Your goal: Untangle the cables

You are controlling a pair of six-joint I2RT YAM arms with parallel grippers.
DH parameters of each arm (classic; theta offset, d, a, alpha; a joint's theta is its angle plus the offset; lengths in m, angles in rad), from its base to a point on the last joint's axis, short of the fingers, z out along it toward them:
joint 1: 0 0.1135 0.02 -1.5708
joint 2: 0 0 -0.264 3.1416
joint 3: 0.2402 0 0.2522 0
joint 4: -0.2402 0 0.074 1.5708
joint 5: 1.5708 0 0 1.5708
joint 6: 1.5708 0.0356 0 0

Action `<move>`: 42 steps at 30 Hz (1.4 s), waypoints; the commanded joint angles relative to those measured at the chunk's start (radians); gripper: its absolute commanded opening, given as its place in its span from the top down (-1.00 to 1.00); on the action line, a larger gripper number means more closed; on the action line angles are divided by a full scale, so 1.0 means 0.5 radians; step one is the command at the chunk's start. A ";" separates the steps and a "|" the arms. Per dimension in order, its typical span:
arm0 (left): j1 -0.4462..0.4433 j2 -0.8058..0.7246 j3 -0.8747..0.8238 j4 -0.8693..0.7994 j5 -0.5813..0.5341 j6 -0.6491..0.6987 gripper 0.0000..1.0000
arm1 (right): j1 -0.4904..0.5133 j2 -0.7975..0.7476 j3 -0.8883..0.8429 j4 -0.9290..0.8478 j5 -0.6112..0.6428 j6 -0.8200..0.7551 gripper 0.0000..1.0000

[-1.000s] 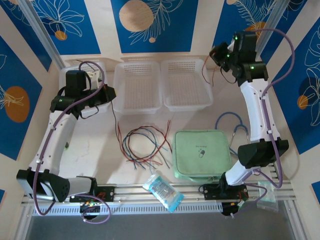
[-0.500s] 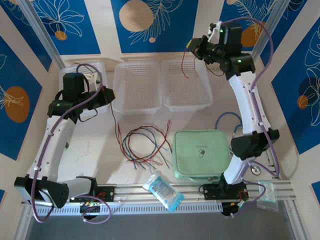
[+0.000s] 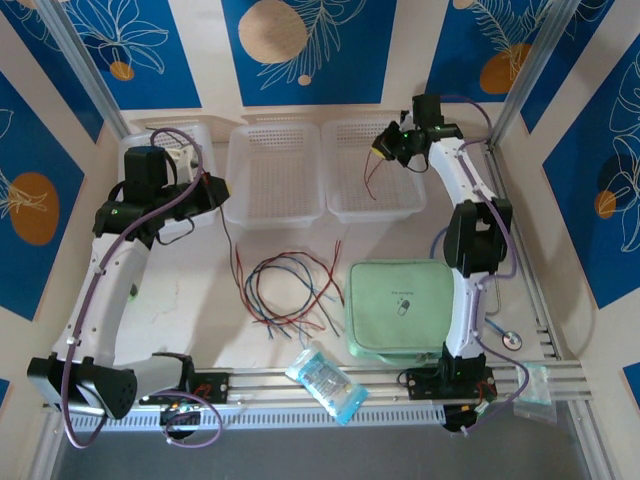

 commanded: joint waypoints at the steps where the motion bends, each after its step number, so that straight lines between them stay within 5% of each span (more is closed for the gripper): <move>1: -0.010 -0.004 0.117 -0.022 -0.018 -0.006 1.00 | 0.042 0.098 0.207 -0.176 0.008 -0.228 1.00; 7: -0.010 -0.007 0.193 0.059 -0.170 -0.034 1.00 | 0.121 0.405 0.454 -0.440 0.241 -0.408 1.00; 17: -0.010 0.090 0.455 0.207 -0.301 -0.077 1.00 | 0.136 0.492 0.397 -0.407 0.193 -0.380 1.00; 27: -0.011 0.235 0.615 0.409 -0.394 -0.115 1.00 | 0.099 0.368 0.488 -0.548 0.182 -0.409 -0.23; 35: -0.018 0.427 0.662 0.793 -0.490 -0.289 1.00 | 0.101 -0.074 0.291 -0.537 0.231 -0.465 -0.62; 37: -0.032 0.484 0.655 0.899 -0.556 -0.318 1.00 | 0.106 -0.201 0.178 -0.490 0.226 -0.464 -0.85; 42: -0.100 0.676 0.703 1.127 -0.677 -0.314 1.00 | 0.095 -0.434 0.035 -0.489 0.222 -0.472 -0.93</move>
